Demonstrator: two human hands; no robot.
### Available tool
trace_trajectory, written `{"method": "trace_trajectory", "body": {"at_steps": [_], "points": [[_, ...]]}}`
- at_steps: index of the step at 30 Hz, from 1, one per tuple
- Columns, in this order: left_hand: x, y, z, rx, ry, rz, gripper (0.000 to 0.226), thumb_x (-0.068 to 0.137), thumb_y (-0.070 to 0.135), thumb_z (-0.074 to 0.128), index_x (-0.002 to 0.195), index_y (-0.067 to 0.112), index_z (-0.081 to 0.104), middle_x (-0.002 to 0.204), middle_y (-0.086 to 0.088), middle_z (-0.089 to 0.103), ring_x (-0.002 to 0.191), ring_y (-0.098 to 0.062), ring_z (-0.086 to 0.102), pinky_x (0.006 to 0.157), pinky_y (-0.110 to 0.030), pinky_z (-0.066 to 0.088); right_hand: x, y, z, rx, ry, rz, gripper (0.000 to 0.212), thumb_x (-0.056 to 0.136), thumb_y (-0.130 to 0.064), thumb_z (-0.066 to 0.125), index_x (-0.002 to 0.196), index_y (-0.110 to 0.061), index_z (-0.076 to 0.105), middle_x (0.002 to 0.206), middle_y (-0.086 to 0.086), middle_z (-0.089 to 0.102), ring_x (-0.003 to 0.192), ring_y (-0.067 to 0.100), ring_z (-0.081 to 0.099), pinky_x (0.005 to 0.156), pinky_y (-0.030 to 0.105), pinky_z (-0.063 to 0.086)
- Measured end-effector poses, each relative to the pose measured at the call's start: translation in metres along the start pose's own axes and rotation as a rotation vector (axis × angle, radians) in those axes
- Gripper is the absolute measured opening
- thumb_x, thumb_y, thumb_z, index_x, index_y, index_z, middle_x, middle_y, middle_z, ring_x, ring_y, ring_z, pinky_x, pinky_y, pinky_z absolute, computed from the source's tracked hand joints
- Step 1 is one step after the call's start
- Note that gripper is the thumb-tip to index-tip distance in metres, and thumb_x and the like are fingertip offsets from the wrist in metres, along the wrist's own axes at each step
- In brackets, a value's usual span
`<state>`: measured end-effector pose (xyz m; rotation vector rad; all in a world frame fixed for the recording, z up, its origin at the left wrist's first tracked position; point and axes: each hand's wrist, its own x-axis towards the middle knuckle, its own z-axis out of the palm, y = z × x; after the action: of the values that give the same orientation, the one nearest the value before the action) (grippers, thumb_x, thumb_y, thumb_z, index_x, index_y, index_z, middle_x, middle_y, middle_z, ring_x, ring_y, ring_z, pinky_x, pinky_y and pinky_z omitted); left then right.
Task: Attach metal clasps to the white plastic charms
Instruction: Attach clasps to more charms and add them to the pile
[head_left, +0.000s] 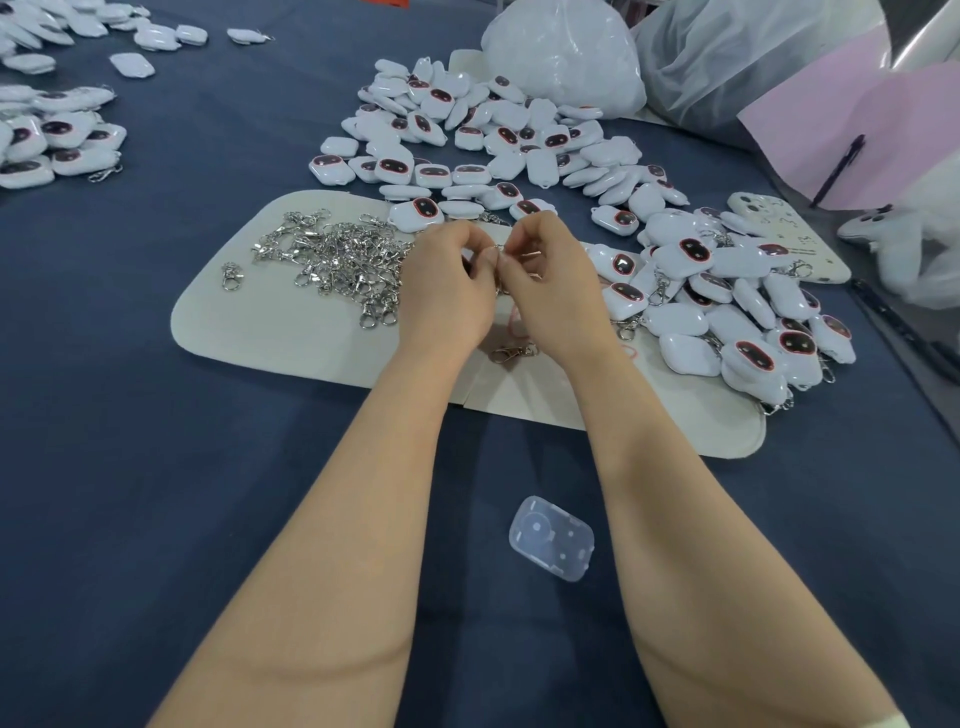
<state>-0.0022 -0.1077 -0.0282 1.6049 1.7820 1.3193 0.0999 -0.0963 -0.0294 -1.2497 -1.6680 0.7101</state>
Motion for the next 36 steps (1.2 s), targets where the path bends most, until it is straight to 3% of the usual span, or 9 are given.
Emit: {"method": "trace_trajectory", "body": {"at_steps": [7, 14, 19, 24, 30, 36], "points": [[-0.001, 0.0014, 0.0015, -0.007, -0.014, 0.029, 0.01, 0.093, 0.015, 0.053, 0.094, 0.015, 0.063, 0.1, -0.006, 0.065, 0.085, -0.018, 0.058, 0.071, -0.021, 0.036, 0.0001, 0.0019, -0.0011, 0.014, 0.042, -0.024, 0.016, 0.088, -0.004, 0.053, 0.084, -0.017, 0.047, 0.07, -0.014, 0.052, 0.054, -0.004, 0.05, 0.059, 0.018, 0.041], [-0.0027, 0.0034, 0.0023, -0.01, -0.019, 0.062, 0.016, 0.091, 0.007, 0.053, 0.099, 0.013, 0.065, 0.107, -0.006, 0.062, 0.094, -0.022, 0.059, 0.087, -0.031, 0.045, 0.0001, 0.0012, -0.0007, 0.05, 0.103, -0.02, 0.016, 0.087, -0.002, 0.055, 0.083, -0.017, 0.05, 0.066, -0.016, 0.052, 0.055, -0.006, 0.05, 0.059, 0.012, 0.042], [-0.0015, -0.0003, 0.0025, 0.018, 0.009, 0.063, 0.013, 0.092, 0.011, 0.054, 0.098, 0.014, 0.065, 0.108, -0.004, 0.061, 0.088, -0.015, 0.056, 0.073, -0.017, 0.035, 0.0004, -0.0003, -0.0026, 0.055, 0.076, -0.006, 0.013, 0.088, -0.003, 0.057, 0.085, -0.015, 0.052, 0.071, -0.011, 0.055, 0.057, -0.003, 0.051, 0.057, 0.015, 0.045], [-0.0018, -0.0009, 0.0022, 0.014, 0.016, 0.059, 0.012, 0.092, 0.012, 0.054, 0.097, 0.014, 0.065, 0.107, -0.004, 0.061, 0.086, -0.017, 0.057, 0.074, -0.02, 0.038, 0.0013, -0.0003, -0.0043, 0.02, 0.064, -0.01, 0.01, 0.087, -0.005, 0.059, 0.085, -0.014, 0.054, 0.07, -0.012, 0.057, 0.06, -0.003, 0.052, 0.069, 0.02, 0.047], [-0.0021, -0.0002, 0.0007, 0.017, 0.029, 0.048, 0.013, 0.093, 0.011, 0.051, 0.099, 0.013, 0.063, 0.108, -0.005, 0.061, 0.092, -0.022, 0.06, 0.08, -0.028, 0.045, -0.0003, -0.0006, -0.0015, -0.023, 0.056, -0.049, 0.011, 0.088, -0.007, 0.06, 0.085, -0.016, 0.055, 0.072, -0.015, 0.057, 0.061, -0.006, 0.054, 0.065, 0.011, 0.043], [-0.0032, -0.001, 0.0002, 0.069, 0.055, 0.075, 0.015, 0.093, 0.008, 0.05, 0.098, 0.011, 0.063, 0.107, -0.002, 0.056, 0.089, -0.018, 0.056, 0.071, -0.018, 0.033, -0.0024, -0.0025, 0.0021, -0.072, 0.03, -0.063, 0.011, 0.09, -0.005, 0.057, 0.085, -0.014, 0.052, 0.072, -0.014, 0.054, 0.06, -0.008, 0.051, 0.061, 0.006, 0.039]]}}
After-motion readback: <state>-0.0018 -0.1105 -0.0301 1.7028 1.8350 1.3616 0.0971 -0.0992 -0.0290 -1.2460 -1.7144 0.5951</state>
